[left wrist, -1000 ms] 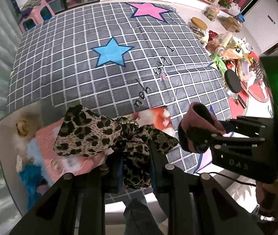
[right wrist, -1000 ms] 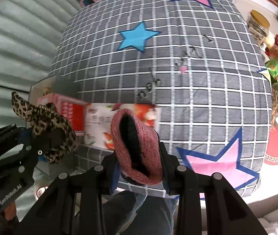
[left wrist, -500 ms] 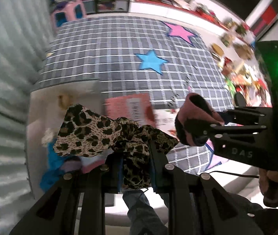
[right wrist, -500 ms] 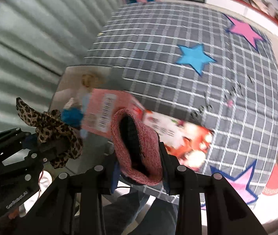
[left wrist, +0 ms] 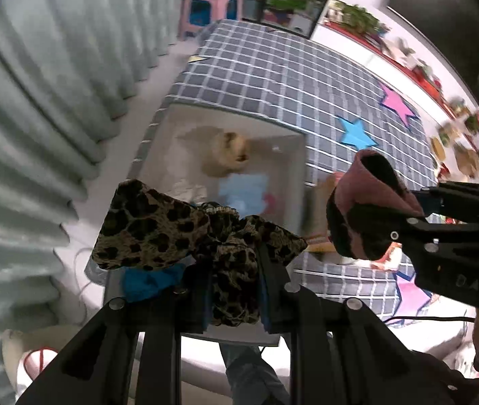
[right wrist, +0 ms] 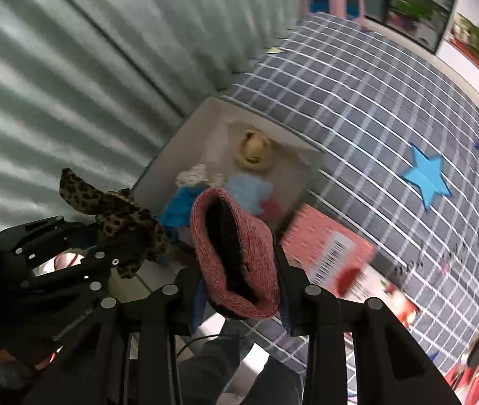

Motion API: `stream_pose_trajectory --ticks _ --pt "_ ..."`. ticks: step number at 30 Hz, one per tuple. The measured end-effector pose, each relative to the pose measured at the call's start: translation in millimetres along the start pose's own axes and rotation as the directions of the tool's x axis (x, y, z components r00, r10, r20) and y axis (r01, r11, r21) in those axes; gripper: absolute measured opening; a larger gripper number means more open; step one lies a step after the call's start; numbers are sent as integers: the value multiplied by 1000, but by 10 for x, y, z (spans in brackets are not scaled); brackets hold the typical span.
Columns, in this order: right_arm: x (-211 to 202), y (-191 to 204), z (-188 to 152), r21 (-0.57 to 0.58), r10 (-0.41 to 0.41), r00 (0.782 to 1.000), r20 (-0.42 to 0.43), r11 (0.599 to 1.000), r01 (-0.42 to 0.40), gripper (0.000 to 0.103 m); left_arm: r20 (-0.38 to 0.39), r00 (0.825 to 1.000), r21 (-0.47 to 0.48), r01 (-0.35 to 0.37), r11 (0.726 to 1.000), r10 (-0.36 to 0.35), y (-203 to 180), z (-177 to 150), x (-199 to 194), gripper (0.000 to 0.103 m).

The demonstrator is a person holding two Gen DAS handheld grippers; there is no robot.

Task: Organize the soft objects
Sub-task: 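Carry leopard-print cloth and pink knit cuff over the white box, then lower both items into the white box and open both tools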

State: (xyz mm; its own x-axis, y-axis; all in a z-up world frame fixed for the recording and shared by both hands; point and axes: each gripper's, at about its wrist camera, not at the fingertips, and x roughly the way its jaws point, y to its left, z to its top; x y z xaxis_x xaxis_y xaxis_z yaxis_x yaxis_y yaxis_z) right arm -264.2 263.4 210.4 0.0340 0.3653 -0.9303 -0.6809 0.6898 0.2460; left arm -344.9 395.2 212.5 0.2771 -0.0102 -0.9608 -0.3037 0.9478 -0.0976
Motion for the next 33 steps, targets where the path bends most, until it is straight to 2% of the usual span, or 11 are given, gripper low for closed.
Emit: stream_pose_trajectory --ticks 5,13,29,30,32,33 --pt "173 212 161 -68 -4 999 -33 998 1 36 -21 999 -55 -33 998 32 217 -35 117 23" --pt "344 298 323 -92 -21 998 -59 996 16 36 -63 997 -98 -57 994 51 382 -37 319 23" --pt "538 130 471 -49 -36 995 -94 998 31 36 -95 994 -84 -70 994 62 271 126 545 25" --pt "549 130 484 -49 -35 995 -94 998 31 36 -90 994 -88 -75 993 67 271 134 548 28" --pt "552 134 515 -49 -27 996 -90 999 23 37 -72 994 -98 -90 991 83 280 156 537 42" --pt "552 134 521 -49 -24 996 -87 999 19 47 -68 994 -100 -97 990 91 286 161 531 59"
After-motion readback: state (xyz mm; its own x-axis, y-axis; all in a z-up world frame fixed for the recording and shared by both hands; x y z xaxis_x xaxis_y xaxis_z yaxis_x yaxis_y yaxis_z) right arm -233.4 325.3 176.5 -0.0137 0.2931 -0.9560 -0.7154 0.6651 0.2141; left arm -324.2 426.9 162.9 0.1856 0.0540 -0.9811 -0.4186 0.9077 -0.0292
